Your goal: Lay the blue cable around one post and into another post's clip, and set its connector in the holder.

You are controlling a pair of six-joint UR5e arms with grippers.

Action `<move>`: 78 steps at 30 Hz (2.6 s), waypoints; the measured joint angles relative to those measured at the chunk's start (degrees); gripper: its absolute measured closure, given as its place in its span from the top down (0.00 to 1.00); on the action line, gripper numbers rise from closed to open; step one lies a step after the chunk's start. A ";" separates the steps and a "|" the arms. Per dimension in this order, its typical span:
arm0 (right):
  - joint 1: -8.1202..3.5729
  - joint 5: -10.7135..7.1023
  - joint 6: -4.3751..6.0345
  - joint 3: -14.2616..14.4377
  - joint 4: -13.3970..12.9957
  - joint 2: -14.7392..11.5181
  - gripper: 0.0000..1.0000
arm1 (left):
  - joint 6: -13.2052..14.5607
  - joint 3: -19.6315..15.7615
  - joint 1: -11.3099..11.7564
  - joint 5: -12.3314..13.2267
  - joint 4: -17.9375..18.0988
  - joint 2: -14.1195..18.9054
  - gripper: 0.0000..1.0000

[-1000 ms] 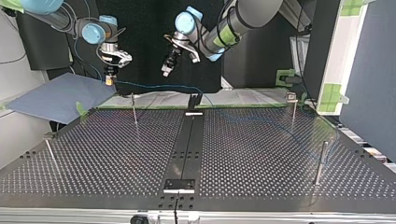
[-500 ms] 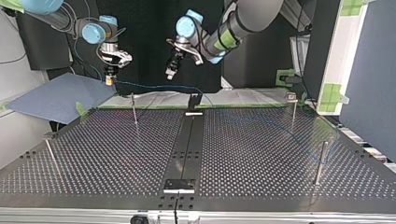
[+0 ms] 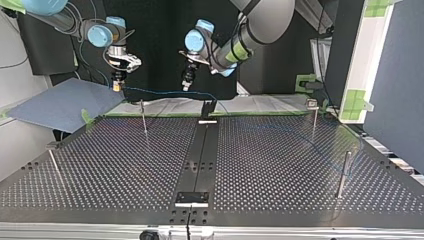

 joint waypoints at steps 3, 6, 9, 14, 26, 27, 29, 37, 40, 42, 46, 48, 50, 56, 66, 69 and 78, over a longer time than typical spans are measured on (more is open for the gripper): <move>0.00 0.00 -0.05 0.00 0.03 0.00 0.00 | 0.17 1.17 0.49 -0.02 -0.74 -0.02 0.98; -0.01 0.00 -0.07 0.00 0.07 -0.01 0.00 | 0.34 1.81 1.07 -0.20 -1.32 -0.03 0.98; -0.02 0.00 -0.08 0.00 0.09 -0.01 0.00 | 0.90 2.06 1.64 -0.85 -1.97 -0.04 0.98; -0.02 -0.02 -0.14 0.00 0.12 0.00 0.00 | 2.49 2.12 2.31 -2.12 -3.00 -0.05 0.98; -0.01 -0.01 -0.17 0.00 0.15 0.00 0.00 | 3.37 2.17 2.63 -2.58 -2.95 -0.04 0.89; -0.03 -0.01 -0.17 0.00 0.15 0.00 0.00 | 3.36 2.17 2.64 -2.58 -2.95 -0.04 0.89; -0.10 -0.01 -0.17 0.00 0.17 0.01 0.00 | 3.31 2.18 2.63 -2.56 -2.94 -0.03 0.72; -0.26 -0.06 -0.17 0.00 0.18 0.01 0.00 | 3.21 2.19 2.62 -2.47 -2.93 0.00 0.20; -0.27 -0.06 -0.17 0.00 0.22 0.00 0.00 | 3.24 2.19 2.62 -2.47 -2.93 0.00 0.07; -0.29 -0.05 -0.17 0.00 0.24 0.01 0.00 | 3.29 2.19 2.62 -2.46 -2.93 0.00 0.00; -0.35 -0.03 -0.17 0.00 0.27 0.00 0.00 | 3.28 2.18 2.62 -2.40 -2.93 0.00 0.00; -0.34 -0.04 -0.17 0.00 0.27 0.02 0.00 | 3.31 2.17 2.62 -2.39 -2.93 -0.02 0.00; -0.35 -0.06 -0.16 0.00 0.27 0.01 0.00 | 3.35 2.18 2.62 -2.43 -2.93 -0.02 0.00; -0.41 -0.08 -0.17 0.00 0.27 0.02 0.00 | 3.54 2.18 2.32 -2.54 -2.92 -0.01 0.00; -1.80 -0.09 -0.13 0.00 0.27 0.01 0.00 | 6.17 2.18 0.09 -1.93 -1.28 -0.04 0.00; -2.39 -0.09 -0.09 0.00 0.24 0.01 0.00 | 6.51 2.19 -0.18 -1.88 -1.07 -0.04 0.00; -4.41 -0.22 0.42 0.00 -0.61 0.02 0.00 | 8.19 4.00 -2.41 -2.60 -1.16 -0.07 0.00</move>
